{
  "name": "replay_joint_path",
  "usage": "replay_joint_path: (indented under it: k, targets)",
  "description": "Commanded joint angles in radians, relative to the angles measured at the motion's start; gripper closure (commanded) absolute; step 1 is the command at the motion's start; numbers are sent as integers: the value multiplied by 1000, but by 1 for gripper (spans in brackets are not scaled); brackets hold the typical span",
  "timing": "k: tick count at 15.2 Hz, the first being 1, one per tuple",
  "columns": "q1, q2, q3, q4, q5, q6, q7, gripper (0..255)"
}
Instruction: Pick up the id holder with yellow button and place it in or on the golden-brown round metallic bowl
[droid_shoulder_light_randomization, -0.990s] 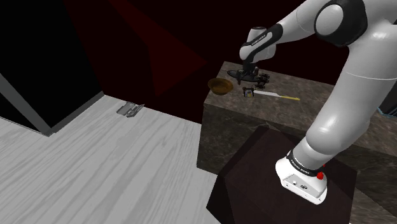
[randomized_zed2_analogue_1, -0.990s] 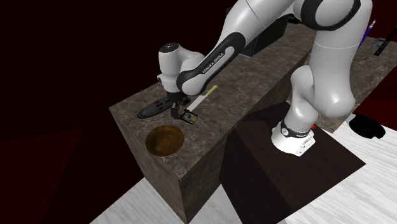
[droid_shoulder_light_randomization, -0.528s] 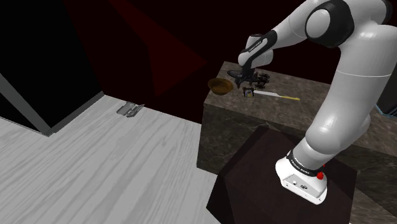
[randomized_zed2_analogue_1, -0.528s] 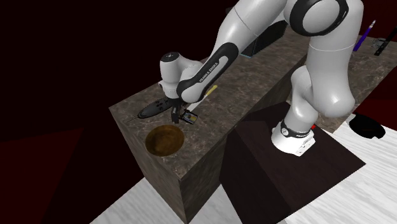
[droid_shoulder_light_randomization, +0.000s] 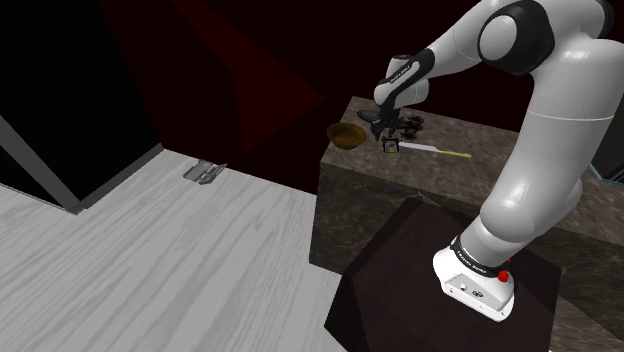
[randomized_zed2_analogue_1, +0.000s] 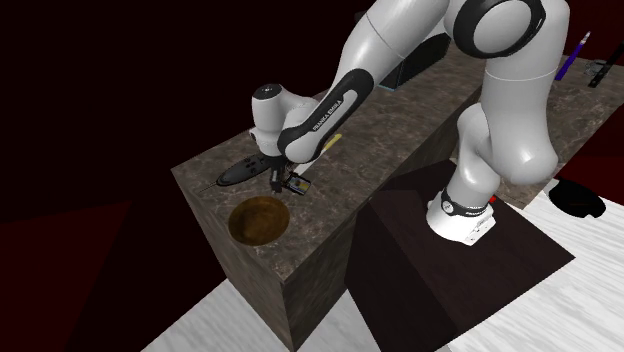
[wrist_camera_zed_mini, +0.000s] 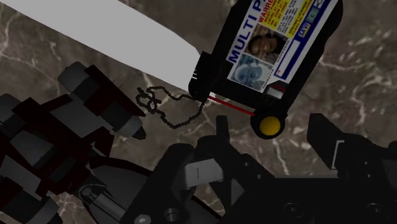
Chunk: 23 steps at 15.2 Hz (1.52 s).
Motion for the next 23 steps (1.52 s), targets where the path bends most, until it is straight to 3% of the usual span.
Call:
replay_joint_path:
  k: [1,9,23]
  targets:
    - [0,0,0,0,0,0,0,255]
    - [0,0,0,0,0,0,0,255]
    - [16,-134,-17,35,-40,-166,15,255]
